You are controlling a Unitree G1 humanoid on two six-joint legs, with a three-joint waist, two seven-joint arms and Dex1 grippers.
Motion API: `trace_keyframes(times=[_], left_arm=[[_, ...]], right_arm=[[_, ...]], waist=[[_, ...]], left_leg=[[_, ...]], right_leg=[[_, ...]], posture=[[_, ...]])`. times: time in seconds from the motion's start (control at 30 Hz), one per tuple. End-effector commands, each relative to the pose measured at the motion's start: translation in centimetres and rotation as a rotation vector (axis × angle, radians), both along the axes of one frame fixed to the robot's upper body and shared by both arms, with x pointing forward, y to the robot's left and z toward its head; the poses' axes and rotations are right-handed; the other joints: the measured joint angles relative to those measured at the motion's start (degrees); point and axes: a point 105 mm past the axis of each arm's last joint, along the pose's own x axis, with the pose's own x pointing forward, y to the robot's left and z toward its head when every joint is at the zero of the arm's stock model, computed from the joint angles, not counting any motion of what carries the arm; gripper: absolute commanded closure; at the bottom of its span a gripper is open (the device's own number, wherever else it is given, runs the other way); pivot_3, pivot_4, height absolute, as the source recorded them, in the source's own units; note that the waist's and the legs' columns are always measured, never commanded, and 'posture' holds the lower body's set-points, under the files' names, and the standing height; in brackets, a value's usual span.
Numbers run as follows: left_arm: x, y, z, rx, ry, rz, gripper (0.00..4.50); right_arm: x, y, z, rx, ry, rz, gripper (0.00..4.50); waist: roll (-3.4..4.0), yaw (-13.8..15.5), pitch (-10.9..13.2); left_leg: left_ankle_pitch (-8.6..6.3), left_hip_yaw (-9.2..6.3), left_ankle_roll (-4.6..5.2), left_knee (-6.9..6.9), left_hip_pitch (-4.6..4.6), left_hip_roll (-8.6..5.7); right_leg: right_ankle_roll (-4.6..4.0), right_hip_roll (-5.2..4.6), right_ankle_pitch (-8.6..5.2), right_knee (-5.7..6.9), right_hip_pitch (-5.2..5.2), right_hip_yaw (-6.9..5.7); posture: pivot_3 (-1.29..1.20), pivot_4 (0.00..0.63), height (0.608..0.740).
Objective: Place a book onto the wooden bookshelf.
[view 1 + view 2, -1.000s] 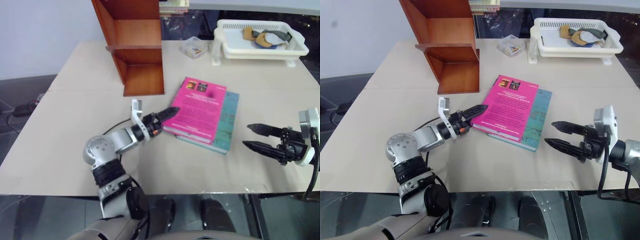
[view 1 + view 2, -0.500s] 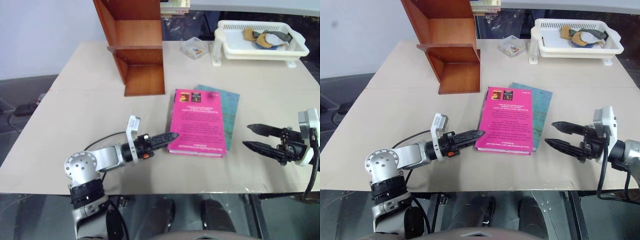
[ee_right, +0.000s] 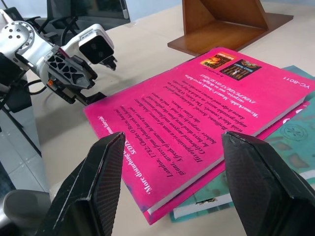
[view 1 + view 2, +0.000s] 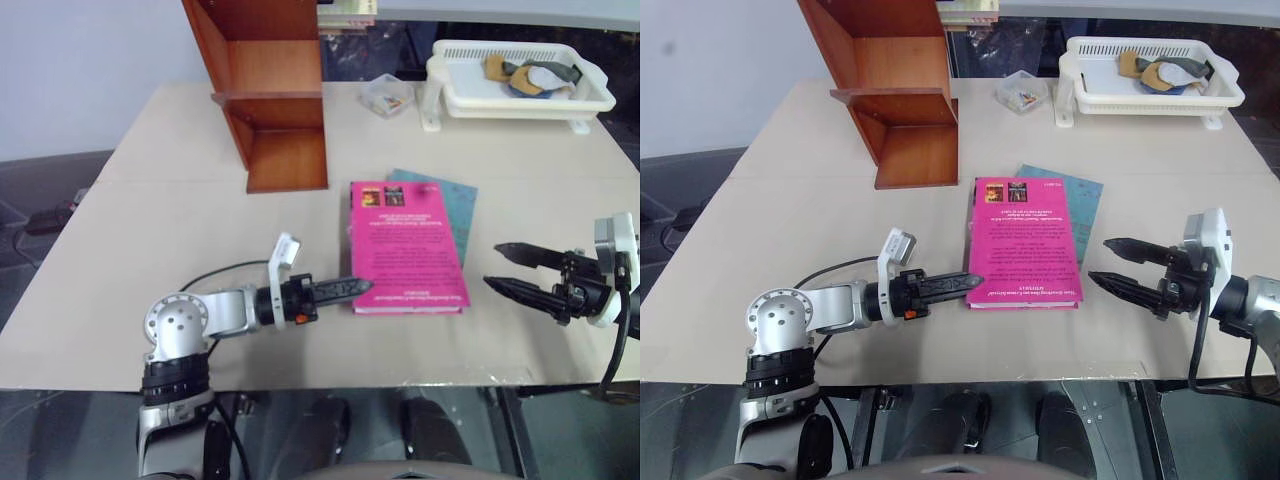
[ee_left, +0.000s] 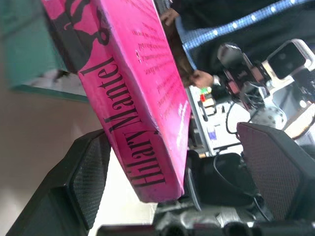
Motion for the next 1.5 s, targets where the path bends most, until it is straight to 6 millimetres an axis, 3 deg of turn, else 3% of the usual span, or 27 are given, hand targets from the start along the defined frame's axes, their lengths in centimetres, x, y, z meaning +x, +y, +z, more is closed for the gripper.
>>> trace_keyframes(times=[0.03,0.37,0.67,0.9,1.0,1.37,1.5], left_arm=[[0.0,0.2,0.8,-0.017,-0.039,-0.018,0.07],[-0.1,0.9,-0.9,0.117,-0.08,-0.052,0.07],[-0.3,1.8,-0.1,0.107,-0.155,-0.076,0.07],[2.3,6.3,0.9,0.026,-0.151,0.091,0.07],[3.3,7.2,0.9,0.006,-0.133,0.144,0.07],[8.7,4.2,1.6,-0.091,-0.049,0.16,0.07],[11.1,2.8,2.0,-0.131,-0.007,0.181,0.07]], right_arm=[[-0.2,0.1,0.9,0.001,-0.038,0.002,1.32],[-0.4,-0.2,0.7,-0.016,-0.013,0.018,1.32],[-0.6,-0.2,0.6,-0.028,-0.002,0.029,1.32],[-0.4,-0.3,0.8,-0.038,-0.004,0.032,1.32],[-0.5,-0.4,0.8,-0.04,-0.005,0.034,1.32],[-1.8,0.1,1.4,-0.063,-0.034,0.084,1.32],[-2.1,-0.5,0.7,-0.103,-0.031,0.044,1.32]], waist=[[0.0,0.0,0.0],[0.01,0.1,0.0],[0.01,0.0,0.0],[0.03,0.0,0.0],[0.03,0.1,0.0],[0.01,-0.5,0.0],[-0.06,0.5,0.0]], left_leg=[[0.0,0.0,0.0,0.0,0.0,0.0],[-0.01,0.01,0.0,-0.04,0.0,-0.01],[-0.01,0.0,0.03,-0.09,-0.02,0.0],[-0.08,-0.01,0.14,-0.11,0.0,0.0],[-0.08,-0.02,0.16,-0.11,-0.01,0.0],[0.12,-0.03,0.25,-0.13,-0.08,-0.03],[0.13,-0.18,0.25,-0.06,-0.13,-0.07]], right_leg=[[0.0,0.0,0.0,0.0,0.0,0.0],[0.0,-0.05,0.0,-0.05,-0.01,0.01],[-0.01,-0.26,-0.01,-0.09,-0.01,0.0],[-0.01,-0.26,-0.01,-0.1,-0.05,-0.02],[-0.01,-0.25,-0.01,-0.13,-0.04,-0.05],[0.0,-0.26,-0.01,-0.18,-0.05,-0.01],[0.0,-0.06,0.0,-0.18,-0.04,-0.27]], posture=[[0.0,0.15,0.74],[0.0,0.15,0.74],[0.0,0.15,0.74],[0.0,0.15,0.74],[0.0,0.15,0.74],[0.0,0.15,0.74],[0.0,0.15,0.74]])
